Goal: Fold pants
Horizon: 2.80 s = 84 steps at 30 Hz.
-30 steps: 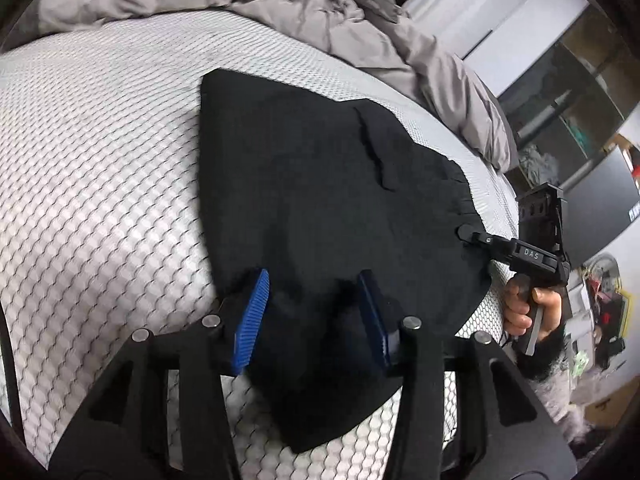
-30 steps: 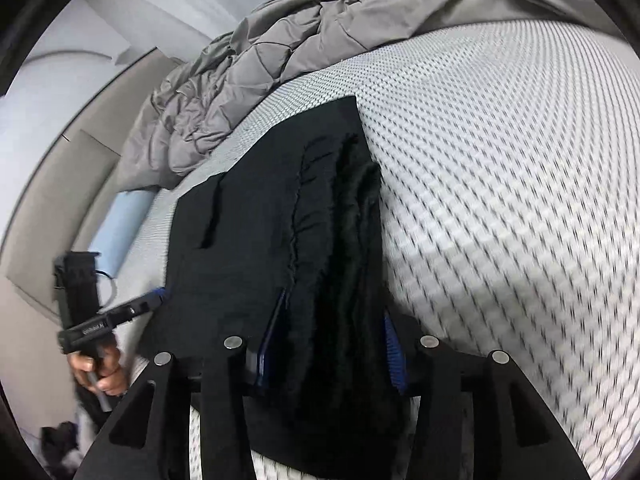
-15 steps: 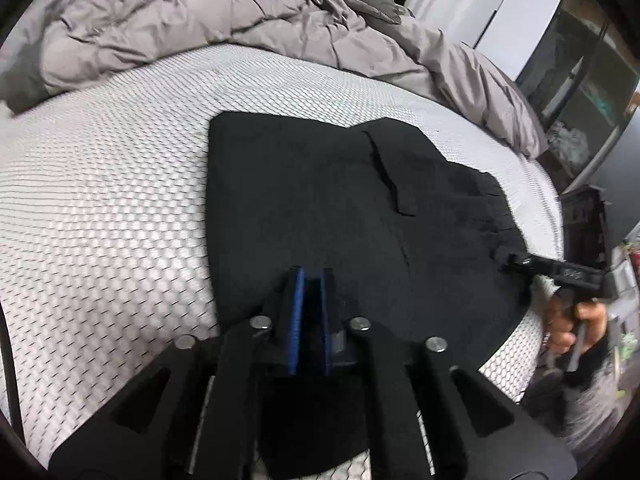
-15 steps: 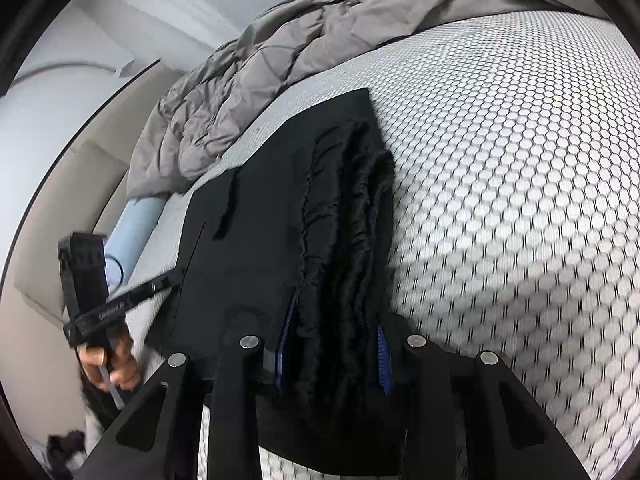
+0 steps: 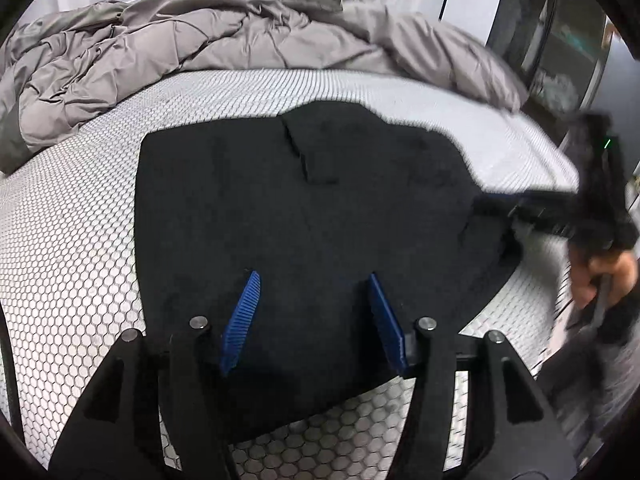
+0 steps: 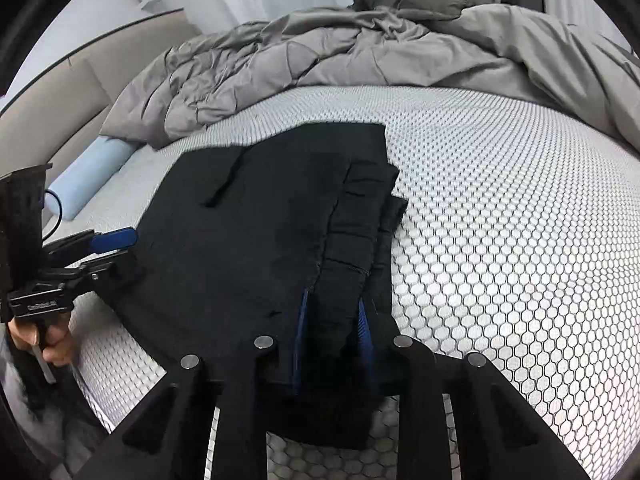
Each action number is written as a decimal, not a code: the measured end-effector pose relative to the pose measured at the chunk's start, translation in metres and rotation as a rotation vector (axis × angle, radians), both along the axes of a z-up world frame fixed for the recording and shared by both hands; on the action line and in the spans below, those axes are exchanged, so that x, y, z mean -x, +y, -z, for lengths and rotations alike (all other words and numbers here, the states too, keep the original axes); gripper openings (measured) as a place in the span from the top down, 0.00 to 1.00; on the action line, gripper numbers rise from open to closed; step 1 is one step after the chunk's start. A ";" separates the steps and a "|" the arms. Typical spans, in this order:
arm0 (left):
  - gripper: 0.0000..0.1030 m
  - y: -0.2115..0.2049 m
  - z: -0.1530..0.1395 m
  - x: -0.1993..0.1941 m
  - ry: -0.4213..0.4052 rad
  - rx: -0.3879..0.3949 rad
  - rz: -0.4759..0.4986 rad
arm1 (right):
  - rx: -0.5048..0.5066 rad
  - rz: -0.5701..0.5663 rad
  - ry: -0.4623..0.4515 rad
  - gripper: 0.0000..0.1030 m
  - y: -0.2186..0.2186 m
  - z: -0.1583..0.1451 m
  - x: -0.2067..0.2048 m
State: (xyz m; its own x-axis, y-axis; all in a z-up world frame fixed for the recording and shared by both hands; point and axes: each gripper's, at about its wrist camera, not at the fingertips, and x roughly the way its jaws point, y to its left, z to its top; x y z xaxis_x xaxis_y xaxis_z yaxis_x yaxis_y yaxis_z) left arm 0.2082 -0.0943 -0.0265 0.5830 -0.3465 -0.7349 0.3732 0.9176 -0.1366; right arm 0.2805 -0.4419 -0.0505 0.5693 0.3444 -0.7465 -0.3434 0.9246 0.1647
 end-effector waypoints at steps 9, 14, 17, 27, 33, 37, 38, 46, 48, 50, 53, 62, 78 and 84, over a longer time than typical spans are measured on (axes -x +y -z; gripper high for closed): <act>0.46 -0.010 0.006 0.007 -0.026 -0.038 0.006 | -0.020 -0.131 -0.144 0.67 0.039 -0.032 0.028; 0.39 -0.004 0.014 0.014 -0.028 -0.088 0.035 | 0.192 -0.122 -0.064 0.67 0.046 0.005 0.008; 0.37 0.012 0.015 0.029 -0.053 -0.078 0.036 | 0.138 -0.088 -0.047 0.53 0.022 -0.006 0.012; 0.25 0.050 -0.007 0.077 -0.172 0.032 -0.159 | -0.034 0.057 -0.200 0.20 -0.030 -0.041 0.054; 0.01 0.052 -0.025 0.103 -0.296 0.034 -0.236 | -0.065 -0.054 -0.369 0.00 0.013 -0.055 0.091; 0.01 0.053 -0.033 0.114 -0.349 0.030 -0.261 | -0.065 -0.102 -0.408 0.00 0.027 -0.051 0.105; 0.01 0.052 -0.034 0.116 -0.352 0.031 -0.263 | -0.067 -0.100 -0.419 0.00 0.027 -0.049 0.108; 0.01 0.052 -0.020 0.110 -0.320 0.042 -0.247 | -0.109 0.008 -0.416 0.00 0.016 -0.041 0.100; 0.01 0.052 -0.014 0.100 -0.314 0.032 -0.254 | -0.122 0.020 -0.415 0.00 0.016 -0.040 0.097; 0.01 0.051 -0.011 0.094 -0.311 0.027 -0.252 | -0.127 0.033 -0.399 0.00 0.016 -0.038 0.094; 0.01 0.048 -0.010 0.092 -0.313 0.014 -0.253 | -0.153 0.038 -0.385 0.00 0.014 -0.036 0.095; 0.01 0.042 -0.014 0.093 -0.334 0.033 -0.228 | -0.152 0.040 -0.376 0.00 0.027 -0.025 0.100; 0.01 0.051 -0.017 0.092 -0.338 0.046 -0.241 | -0.158 0.041 -0.420 0.00 0.030 -0.031 0.110; 0.01 0.052 -0.018 0.091 -0.342 0.043 -0.244 | -0.158 0.038 -0.417 0.00 0.029 -0.031 0.110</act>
